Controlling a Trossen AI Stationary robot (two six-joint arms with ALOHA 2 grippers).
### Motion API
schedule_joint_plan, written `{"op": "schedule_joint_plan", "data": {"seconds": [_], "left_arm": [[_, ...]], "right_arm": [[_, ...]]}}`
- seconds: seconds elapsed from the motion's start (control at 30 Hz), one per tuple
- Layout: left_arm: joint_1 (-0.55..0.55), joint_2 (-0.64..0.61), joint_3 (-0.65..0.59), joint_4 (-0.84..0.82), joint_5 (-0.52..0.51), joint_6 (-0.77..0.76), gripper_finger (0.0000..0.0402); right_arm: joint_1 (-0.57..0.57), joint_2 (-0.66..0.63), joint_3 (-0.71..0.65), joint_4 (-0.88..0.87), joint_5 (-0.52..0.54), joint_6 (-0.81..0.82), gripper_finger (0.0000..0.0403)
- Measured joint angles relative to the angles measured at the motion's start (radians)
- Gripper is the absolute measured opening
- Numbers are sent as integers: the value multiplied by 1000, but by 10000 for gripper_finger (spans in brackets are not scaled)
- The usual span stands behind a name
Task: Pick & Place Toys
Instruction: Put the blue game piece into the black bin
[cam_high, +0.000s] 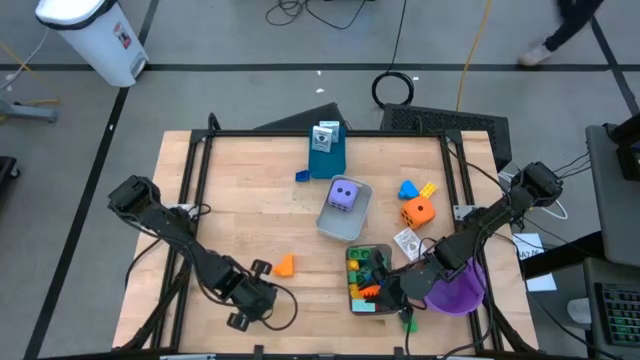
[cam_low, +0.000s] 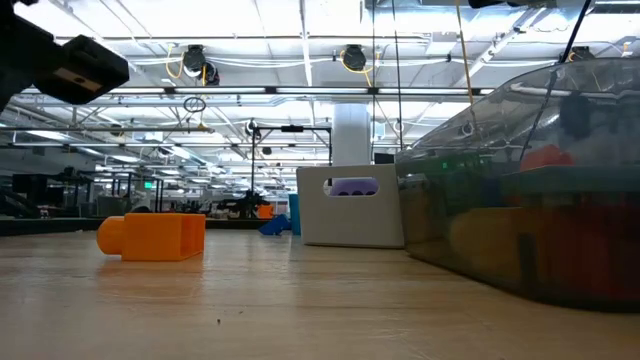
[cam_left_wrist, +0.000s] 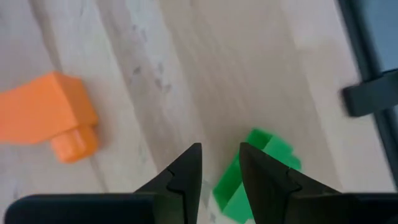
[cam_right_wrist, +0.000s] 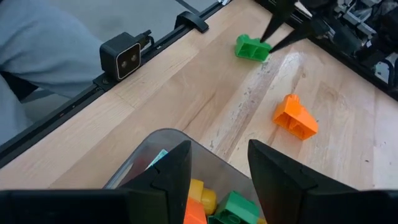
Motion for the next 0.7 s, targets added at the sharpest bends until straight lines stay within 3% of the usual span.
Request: {"op": "schedule_joint_plan", "data": {"seconds": [0.27, 0.5, 0.7], "left_arm": [[23, 0, 0, -25, -1, 0, 113], [55, 0, 0, -8, -3, -63, 113], [103, 0, 0, 4, -4, -82, 113]], "right_arm": [[-1, 0, 0, 61, 13, 11, 153], [-27, 0, 0, 109, 177, 57, 153], [-69, 0, 0, 136, 182, 174, 153]]}}
